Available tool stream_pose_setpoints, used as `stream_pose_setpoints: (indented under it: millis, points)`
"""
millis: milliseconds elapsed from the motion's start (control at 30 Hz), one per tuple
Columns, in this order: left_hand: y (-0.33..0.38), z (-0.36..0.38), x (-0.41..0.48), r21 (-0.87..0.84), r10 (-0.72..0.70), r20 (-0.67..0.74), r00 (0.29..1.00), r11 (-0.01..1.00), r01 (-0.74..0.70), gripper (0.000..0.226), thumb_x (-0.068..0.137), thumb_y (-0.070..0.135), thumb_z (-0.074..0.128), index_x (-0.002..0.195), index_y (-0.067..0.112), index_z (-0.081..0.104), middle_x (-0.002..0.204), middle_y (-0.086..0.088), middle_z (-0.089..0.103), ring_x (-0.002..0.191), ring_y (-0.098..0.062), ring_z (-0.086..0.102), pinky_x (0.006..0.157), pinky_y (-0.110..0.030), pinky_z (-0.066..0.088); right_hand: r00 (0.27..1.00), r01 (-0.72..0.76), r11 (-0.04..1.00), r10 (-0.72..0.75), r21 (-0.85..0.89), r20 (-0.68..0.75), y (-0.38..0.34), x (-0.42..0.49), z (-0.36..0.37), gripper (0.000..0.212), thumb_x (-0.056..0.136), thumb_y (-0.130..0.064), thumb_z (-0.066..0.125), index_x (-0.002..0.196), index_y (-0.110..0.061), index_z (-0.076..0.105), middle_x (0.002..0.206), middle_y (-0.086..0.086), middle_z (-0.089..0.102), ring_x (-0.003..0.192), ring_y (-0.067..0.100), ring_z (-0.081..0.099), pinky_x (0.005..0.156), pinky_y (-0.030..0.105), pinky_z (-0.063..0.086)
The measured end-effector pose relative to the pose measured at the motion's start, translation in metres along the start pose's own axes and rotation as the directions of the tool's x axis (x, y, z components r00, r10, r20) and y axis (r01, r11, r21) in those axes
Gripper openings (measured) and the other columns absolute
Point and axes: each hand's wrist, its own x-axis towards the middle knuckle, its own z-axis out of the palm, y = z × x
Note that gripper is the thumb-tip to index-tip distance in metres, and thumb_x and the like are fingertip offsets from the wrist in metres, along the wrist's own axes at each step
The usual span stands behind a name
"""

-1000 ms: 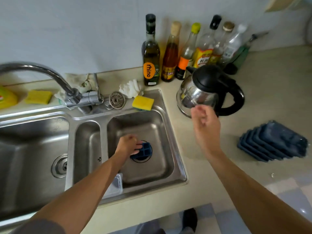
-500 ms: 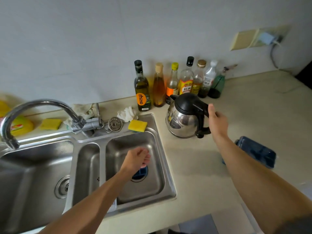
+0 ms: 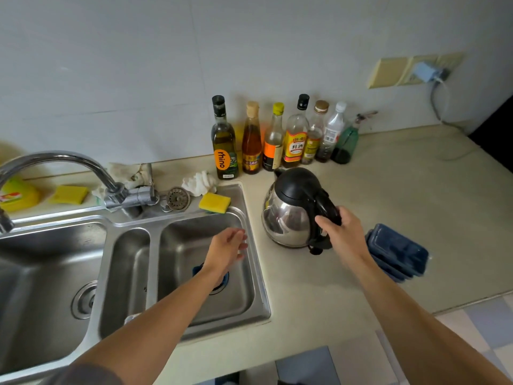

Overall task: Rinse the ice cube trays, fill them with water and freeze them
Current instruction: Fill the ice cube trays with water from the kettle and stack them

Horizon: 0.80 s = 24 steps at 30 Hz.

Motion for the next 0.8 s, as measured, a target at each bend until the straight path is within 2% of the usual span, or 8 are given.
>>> stream_pose_setpoints:
  millis: [67,133,267,367,467,533,667,800]
  points:
    - [-0.005,0.003,-0.004,-0.070,0.019,0.001,1.000,0.997,-0.019,0.018,0.105,0.023,0.052,0.115,0.021,0.067,0.113,-0.005,0.071,0.108,-0.022,0.068,0.088,-0.039,0.059,0.999,0.034,0.997,-0.031,-0.067,0.037,-0.011,-0.007,-0.011,0.013,0.089,-0.029,0.073,0.083,-0.023,0.063,0.065,-0.007,0.061,0.056,0.000,0.056,0.053,0.019,0.043]
    - [-0.010,0.006,-0.012,-0.151,0.028,-0.009,1.000,0.988,-0.030,0.019,0.106,0.025,0.051,0.118,0.028,0.066,0.117,0.001,0.070,0.112,-0.016,0.065,0.089,-0.036,0.057,0.993,0.074,0.991,-0.063,-0.113,0.095,-0.026,-0.014,-0.018,0.011,0.089,-0.032,0.073,0.084,-0.025,0.065,0.065,-0.008,0.064,0.058,-0.001,0.059,0.056,0.022,0.043]
    - [-0.016,0.011,-0.035,-0.333,-0.044,-0.031,0.999,0.943,0.031,0.029,0.107,0.026,0.048,0.100,0.038,0.074,0.104,0.015,0.076,0.104,-0.006,0.069,0.082,-0.030,0.052,0.966,0.153,0.976,-0.115,-0.157,0.231,-0.062,-0.030,-0.020,0.011,0.088,-0.037,0.073,0.089,-0.027,0.070,0.073,-0.013,0.068,0.072,-0.002,0.064,0.062,0.026,0.045]
    - [-0.026,0.007,-0.051,-0.429,-0.097,0.003,0.995,0.899,0.088,0.032,0.107,0.031,0.046,0.099,0.031,0.077,0.114,0.000,0.076,0.111,-0.019,0.070,0.085,-0.037,0.052,0.928,0.209,0.955,-0.125,-0.212,0.352,-0.088,-0.040,-0.014,0.012,0.088,-0.039,0.073,0.093,-0.029,0.070,0.075,-0.015,0.070,0.076,-0.003,0.066,0.063,0.027,0.047]
    - [-0.034,-0.007,-0.067,-0.492,-0.119,0.026,0.993,0.863,0.116,0.034,0.106,0.041,0.044,0.107,0.025,0.074,0.116,-0.010,0.075,0.101,-0.022,0.074,0.083,-0.039,0.053,0.886,0.284,0.920,-0.145,-0.268,0.440,-0.110,-0.049,-0.001,0.012,0.087,-0.036,0.076,0.095,-0.028,0.072,0.076,-0.007,0.072,0.075,0.003,0.068,0.058,0.021,0.050]
    - [-0.039,-0.014,-0.073,-0.511,-0.139,0.053,0.989,0.847,0.147,0.043,0.106,0.046,0.041,0.101,0.025,0.077,0.113,-0.014,0.076,0.095,-0.025,0.075,0.088,-0.043,0.054,0.852,0.350,0.885,-0.164,-0.308,0.498,-0.123,-0.054,0.013,0.011,0.085,-0.033,0.078,0.093,-0.027,0.073,0.076,-0.006,0.072,0.071,0.004,0.068,0.055,0.018,0.048]
    - [-0.054,-0.024,-0.084,-0.570,-0.220,0.092,0.971,0.788,0.233,0.053,0.106,0.048,0.039,0.095,0.016,0.079,0.111,-0.020,0.075,0.100,-0.031,0.074,0.100,-0.049,0.052,0.798,0.436,0.819,-0.161,-0.373,0.580,-0.142,-0.060,0.045,0.009,0.084,-0.029,0.079,0.087,-0.021,0.076,0.076,0.000,0.072,0.075,0.016,0.068,0.069,0.039,0.052]
    - [-0.065,-0.032,-0.091,-0.637,-0.264,0.161,0.951,0.708,0.305,0.053,0.105,0.049,0.041,0.114,0.006,0.071,0.114,-0.021,0.073,0.101,-0.031,0.074,0.089,-0.045,0.058,0.779,0.482,0.766,-0.151,-0.426,0.609,-0.153,-0.060,0.068,0.014,0.083,-0.029,0.079,0.082,-0.015,0.075,0.075,0.006,0.070,0.075,0.023,0.066,0.069,0.042,0.050]
